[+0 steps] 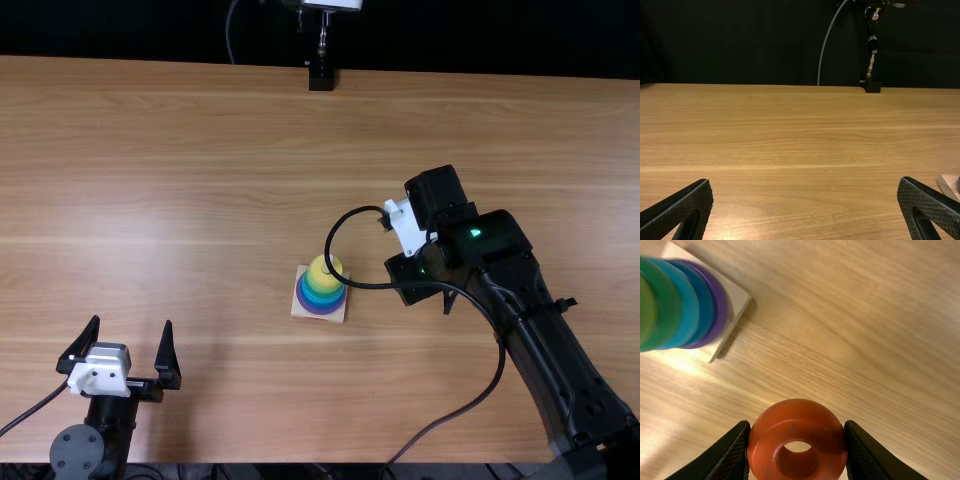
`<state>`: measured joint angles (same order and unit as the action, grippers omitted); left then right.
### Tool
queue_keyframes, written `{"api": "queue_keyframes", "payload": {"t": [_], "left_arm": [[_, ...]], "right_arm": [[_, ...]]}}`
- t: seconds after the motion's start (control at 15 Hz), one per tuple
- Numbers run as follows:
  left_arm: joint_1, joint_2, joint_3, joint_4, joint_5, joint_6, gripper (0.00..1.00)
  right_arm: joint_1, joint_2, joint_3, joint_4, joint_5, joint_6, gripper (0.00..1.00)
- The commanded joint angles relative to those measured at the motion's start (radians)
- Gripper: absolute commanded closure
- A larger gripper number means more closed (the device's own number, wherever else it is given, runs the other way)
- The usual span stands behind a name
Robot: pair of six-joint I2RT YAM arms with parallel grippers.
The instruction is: Build the Hanoi tower: stack the rings onto the peg from bottom to top in this color order: purple, dark blue, light blue, dark green, light green, yellow, orange.
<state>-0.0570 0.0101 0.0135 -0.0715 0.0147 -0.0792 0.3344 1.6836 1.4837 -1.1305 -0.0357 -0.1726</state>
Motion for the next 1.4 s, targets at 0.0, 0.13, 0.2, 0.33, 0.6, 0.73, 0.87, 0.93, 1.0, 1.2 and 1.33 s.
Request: {"api": "queue_keyframes", "payload": {"t": [0.0,0.13,0.2,0.33,0.6,0.73,0.87,0.93,1.0,1.2,1.33], "left_arm": [[0.011,-0.01,-0.014,-0.043,0.002,0.009,0.0],[0.011,-0.01,-0.014,-0.043,0.002,0.009,0.0],[0.011,-0.01,-0.014,-0.043,0.002,0.009,0.0],[0.011,-0.01,-0.014,-0.043,0.002,0.009,0.0],[0.011,-0.01,-0.014,-0.043,0.002,0.009,0.0],[0.011,-0.01,-0.014,-0.043,0.002,0.009,0.0],[0.011,-0.01,-0.014,-0.043,0.002,0.009,0.0],[0.011,-0.01,-0.014,-0.043,0.004,0.009,0.0],[0.011,-0.01,-0.014,-0.043,0.002,0.009,0.0],[0.011,-0.01,-0.014,-0.043,0.002,0.009,0.0],[0.011,-0.01,-0.014,-0.043,0.002,0.009,0.0]], "right_arm": [[0.025,0.004,0.069,-0.023,0.004,0.009,1.0],[0.061,0.005,0.147,-0.041,0.004,0.011,1.0],[0.075,0.007,0.173,-0.039,0.004,0.009,1.0],[0.103,0.008,0.227,-0.038,0.003,0.009,1.0],[0.178,0.011,0.263,-0.032,0.003,0.049,1.0],[0.209,0.013,0.267,-0.025,0.003,0.081,1.0],[0.236,0.013,0.3,-0.027,0.003,0.088,1.0],[0.244,0.014,0.303,-0.027,0.003,0.088,1.0],[0.255,0.021,0.303,-0.025,0.003,0.088,1.0],[0.272,0.047,0.303,-0.023,0.003,0.088,1.0],[0.275,0.067,0.303,-0.023,0.003,0.088,1.0]]}}
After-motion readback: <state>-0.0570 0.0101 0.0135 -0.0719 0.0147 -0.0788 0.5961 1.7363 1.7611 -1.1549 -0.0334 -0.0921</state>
